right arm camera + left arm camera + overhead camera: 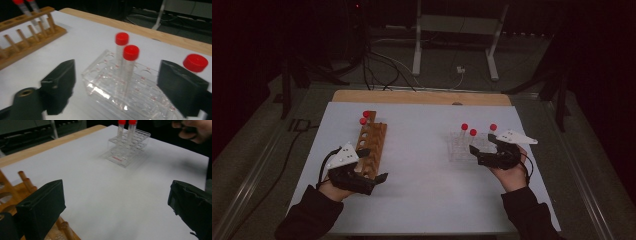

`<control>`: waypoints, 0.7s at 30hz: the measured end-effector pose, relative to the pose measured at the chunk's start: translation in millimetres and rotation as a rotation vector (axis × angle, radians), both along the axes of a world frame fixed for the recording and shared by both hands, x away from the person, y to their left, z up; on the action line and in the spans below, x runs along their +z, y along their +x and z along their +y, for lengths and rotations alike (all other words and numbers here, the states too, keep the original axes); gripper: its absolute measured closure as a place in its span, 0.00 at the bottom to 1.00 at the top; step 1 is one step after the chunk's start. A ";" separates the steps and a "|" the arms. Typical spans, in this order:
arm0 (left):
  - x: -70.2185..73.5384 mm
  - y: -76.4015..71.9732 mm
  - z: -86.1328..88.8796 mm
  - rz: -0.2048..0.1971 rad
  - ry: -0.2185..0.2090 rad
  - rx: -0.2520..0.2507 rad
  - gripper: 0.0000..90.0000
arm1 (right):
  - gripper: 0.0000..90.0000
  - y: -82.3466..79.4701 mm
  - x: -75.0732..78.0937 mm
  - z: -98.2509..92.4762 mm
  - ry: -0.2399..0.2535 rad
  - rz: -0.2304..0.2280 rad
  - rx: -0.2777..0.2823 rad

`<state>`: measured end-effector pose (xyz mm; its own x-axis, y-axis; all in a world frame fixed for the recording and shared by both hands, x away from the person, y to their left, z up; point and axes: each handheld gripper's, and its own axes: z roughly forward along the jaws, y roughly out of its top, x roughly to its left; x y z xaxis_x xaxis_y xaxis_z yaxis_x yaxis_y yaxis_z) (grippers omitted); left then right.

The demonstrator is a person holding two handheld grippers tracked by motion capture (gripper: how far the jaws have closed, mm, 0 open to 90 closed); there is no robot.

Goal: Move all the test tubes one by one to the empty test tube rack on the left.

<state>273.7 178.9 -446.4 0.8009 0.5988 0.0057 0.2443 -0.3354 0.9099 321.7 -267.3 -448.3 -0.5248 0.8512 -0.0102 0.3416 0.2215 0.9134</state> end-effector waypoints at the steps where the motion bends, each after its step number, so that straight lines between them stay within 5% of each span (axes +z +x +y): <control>1: -0.7 0.4 -0.4 0.005 0.003 -0.008 0.02 | 0.23 2.7 -2.1 -0.4 -0.003 0.009 -0.007; 21: -4.5 1.9 -1.9 0.017 0.011 -0.004 0.02 | 0.68 41.5 -27.4 15.7 -0.095 0.122 -0.070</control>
<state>275.5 176.9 -450.9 0.8032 0.5958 -0.0012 0.2582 -0.3463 0.9019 363.2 -251.6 -475.6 -0.4667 0.8838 -0.0322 0.4664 0.2769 0.8401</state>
